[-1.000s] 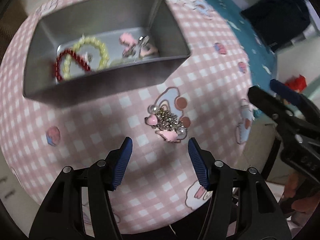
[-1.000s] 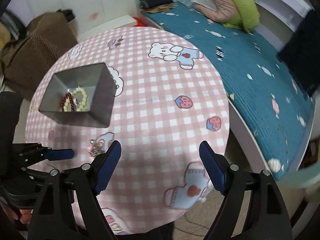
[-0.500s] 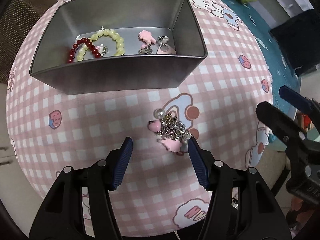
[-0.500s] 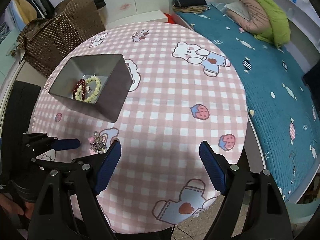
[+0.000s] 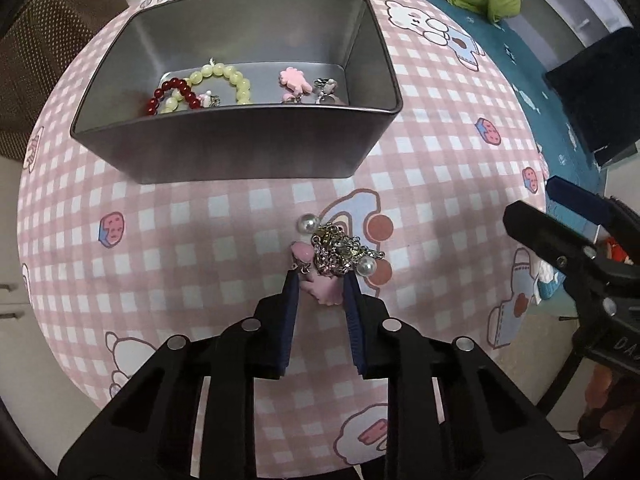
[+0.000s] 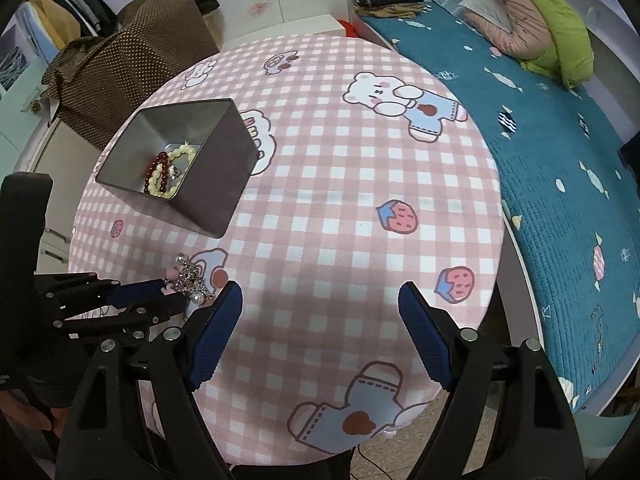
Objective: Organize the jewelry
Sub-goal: 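Grasp a pink keychain with the left tool, then lift the pink keychain with the left tool while the right tool grasps the silver chain keychain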
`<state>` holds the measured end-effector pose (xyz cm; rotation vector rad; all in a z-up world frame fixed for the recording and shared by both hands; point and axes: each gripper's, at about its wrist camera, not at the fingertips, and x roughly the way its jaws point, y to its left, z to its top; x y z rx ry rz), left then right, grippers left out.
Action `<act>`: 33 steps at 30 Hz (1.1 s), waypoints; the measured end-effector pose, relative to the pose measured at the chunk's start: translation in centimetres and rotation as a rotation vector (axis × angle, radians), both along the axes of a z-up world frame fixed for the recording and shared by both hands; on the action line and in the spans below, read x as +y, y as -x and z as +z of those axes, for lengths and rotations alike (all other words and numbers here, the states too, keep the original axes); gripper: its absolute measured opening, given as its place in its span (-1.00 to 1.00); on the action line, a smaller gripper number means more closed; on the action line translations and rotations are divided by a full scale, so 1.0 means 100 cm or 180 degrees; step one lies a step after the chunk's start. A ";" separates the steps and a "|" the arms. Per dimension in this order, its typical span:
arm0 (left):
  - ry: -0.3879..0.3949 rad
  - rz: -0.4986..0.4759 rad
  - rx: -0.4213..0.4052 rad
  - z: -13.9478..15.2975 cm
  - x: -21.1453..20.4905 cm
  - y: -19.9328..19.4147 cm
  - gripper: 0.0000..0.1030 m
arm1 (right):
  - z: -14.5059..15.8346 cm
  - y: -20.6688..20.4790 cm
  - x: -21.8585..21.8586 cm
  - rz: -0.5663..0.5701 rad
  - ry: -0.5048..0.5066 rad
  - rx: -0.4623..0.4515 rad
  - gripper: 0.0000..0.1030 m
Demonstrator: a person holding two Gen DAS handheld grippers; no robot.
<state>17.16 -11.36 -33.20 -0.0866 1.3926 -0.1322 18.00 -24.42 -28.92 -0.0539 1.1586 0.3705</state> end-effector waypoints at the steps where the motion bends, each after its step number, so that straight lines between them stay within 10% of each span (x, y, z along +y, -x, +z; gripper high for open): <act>1: 0.0012 0.0009 -0.0016 0.002 0.002 0.000 -0.70 | 0.000 0.000 0.001 0.0021 -0.0018 0.0001 0.50; 28: 0.0233 0.0022 -0.0146 0.043 0.065 -0.004 -0.83 | -0.008 0.004 0.056 0.0550 -0.0290 0.0078 0.49; 33: 0.0271 -0.0047 -0.0164 0.048 0.077 -0.006 -0.83 | -0.017 0.008 0.081 0.0715 -0.0243 0.0085 0.14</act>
